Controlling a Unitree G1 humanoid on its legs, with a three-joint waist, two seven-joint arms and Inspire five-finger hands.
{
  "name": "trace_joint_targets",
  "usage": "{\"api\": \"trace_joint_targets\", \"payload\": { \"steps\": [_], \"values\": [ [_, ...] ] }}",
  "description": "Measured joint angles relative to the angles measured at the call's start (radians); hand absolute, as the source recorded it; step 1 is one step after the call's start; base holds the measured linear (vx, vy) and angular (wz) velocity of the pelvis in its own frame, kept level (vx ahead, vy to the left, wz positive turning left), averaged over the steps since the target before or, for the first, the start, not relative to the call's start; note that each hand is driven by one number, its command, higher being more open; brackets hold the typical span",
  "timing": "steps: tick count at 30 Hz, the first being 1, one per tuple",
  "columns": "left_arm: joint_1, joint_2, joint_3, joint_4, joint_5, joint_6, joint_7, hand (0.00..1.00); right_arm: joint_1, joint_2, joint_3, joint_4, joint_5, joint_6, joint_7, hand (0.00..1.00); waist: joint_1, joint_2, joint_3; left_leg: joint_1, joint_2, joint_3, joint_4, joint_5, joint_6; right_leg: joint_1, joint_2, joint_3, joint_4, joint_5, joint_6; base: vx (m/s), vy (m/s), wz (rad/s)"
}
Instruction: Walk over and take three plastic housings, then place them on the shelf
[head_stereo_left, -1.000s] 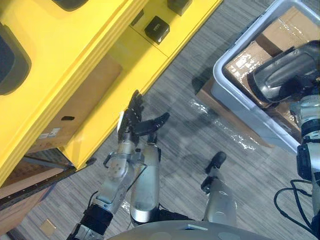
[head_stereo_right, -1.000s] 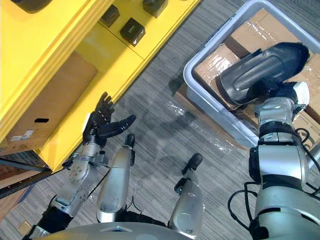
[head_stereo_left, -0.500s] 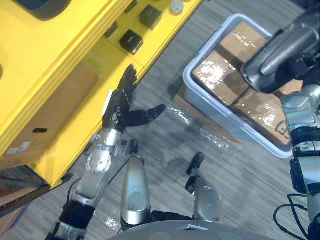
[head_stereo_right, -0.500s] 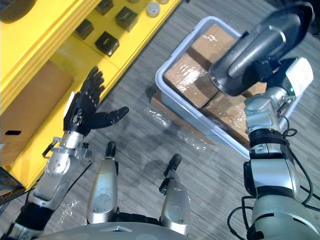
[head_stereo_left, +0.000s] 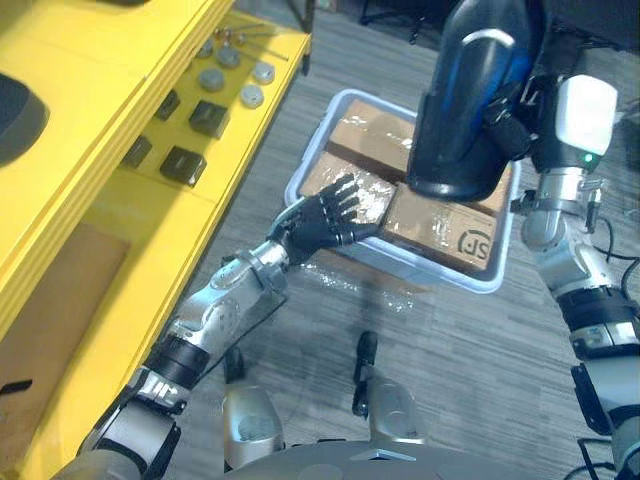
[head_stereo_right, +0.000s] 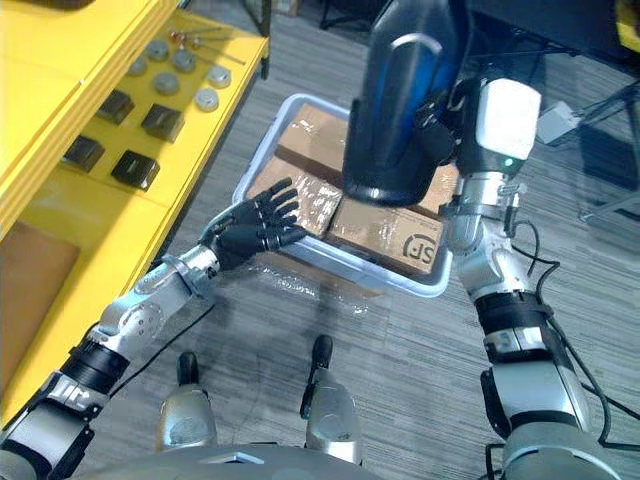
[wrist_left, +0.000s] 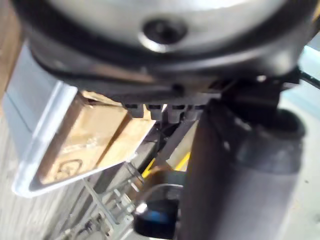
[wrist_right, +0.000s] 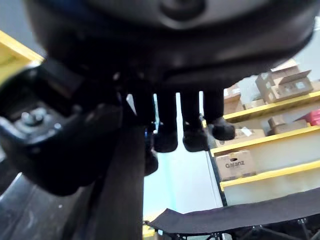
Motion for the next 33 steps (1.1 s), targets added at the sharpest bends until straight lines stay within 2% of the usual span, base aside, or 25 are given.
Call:
{"api": "trace_joint_targets", "payload": {
  "steps": [4,6,9,13,17,21,27,28,33],
  "values": [
    [-0.016,-0.045,0.003,0.001,-0.088,-0.001,-0.009,1.00,0.059,0.010,0.012,-0.001,-0.019,-0.046,0.018,0.00,-0.007,0.019,-0.058,0.039,0.002,0.017,-0.029,0.001,-0.003,0.027,0.005,0.003,-0.020,0.000,0.000,0.05,0.002,-0.08],
    [-0.017,-0.074,0.000,0.004,-0.117,-0.001,-0.015,1.00,0.068,0.047,0.013,-0.002,-0.052,-0.061,0.025,0.00,-0.014,0.027,-0.084,0.060,0.002,0.019,-0.037,0.001,-0.005,0.045,0.007,0.003,-0.030,0.001,0.001,0.05,0.009,-0.02],
    [-0.017,-0.097,0.000,0.012,-0.117,-0.001,-0.007,1.00,0.100,0.066,0.019,-0.060,-0.057,-0.103,0.056,0.00,-0.021,0.038,-0.099,0.083,0.001,0.024,-0.052,0.003,-0.008,0.058,0.007,0.002,-0.031,0.001,0.001,0.00,0.003,-0.01],
    [-0.017,-0.116,-0.002,0.044,-0.112,0.004,0.033,1.00,0.121,0.092,0.041,-0.080,-0.058,-0.156,0.078,0.00,-0.027,0.040,-0.127,0.090,-0.001,0.026,-0.064,0.009,-0.008,0.061,0.007,0.002,-0.033,0.001,0.001,0.00,0.002,-0.01],
    [-0.017,-0.121,-0.002,0.046,-0.065,0.006,0.068,1.00,0.145,0.128,0.057,-0.079,-0.097,-0.163,0.089,0.00,-0.027,0.045,-0.140,0.119,-0.004,0.030,-0.088,0.016,-0.011,0.090,0.007,0.000,-0.051,0.005,0.007,0.00,0.000,0.01],
    [-0.017,-0.144,-0.023,0.067,0.023,0.013,0.100,1.00,0.157,0.164,0.077,-0.080,-0.097,-0.184,0.089,0.00,-0.025,0.062,-0.159,0.127,-0.005,0.030,-0.104,0.024,-0.011,0.090,0.007,-0.001,-0.052,0.005,0.008,0.00,0.000,0.00],
    [-0.016,-0.160,-0.031,0.078,0.085,0.019,0.117,1.00,0.160,0.175,0.093,-0.080,-0.094,-0.197,0.090,0.00,-0.025,0.067,-0.164,0.137,-0.008,0.030,-0.117,0.030,-0.011,0.092,0.007,0.000,-0.052,0.006,0.009,0.00,0.000,0.00],
    [-0.016,-0.160,-0.031,0.078,0.085,0.019,0.117,0.00,0.163,0.178,0.093,-0.080,-0.093,-0.196,0.090,0.00,-0.025,0.067,-0.165,0.137,-0.008,0.030,-0.117,0.030,-0.011,0.093,0.007,0.000,-0.052,0.006,0.009,0.00,0.000,0.00],
    [-0.016,-0.160,-0.034,0.078,0.118,0.019,0.139,0.00,0.188,0.205,0.093,-0.080,-0.074,-0.189,0.090,0.00,-0.022,0.075,-0.170,0.149,-0.009,0.030,-0.117,0.032,-0.011,0.102,0.006,0.000,-0.052,0.006,0.009,0.00,0.000,0.00]
  ]
}}
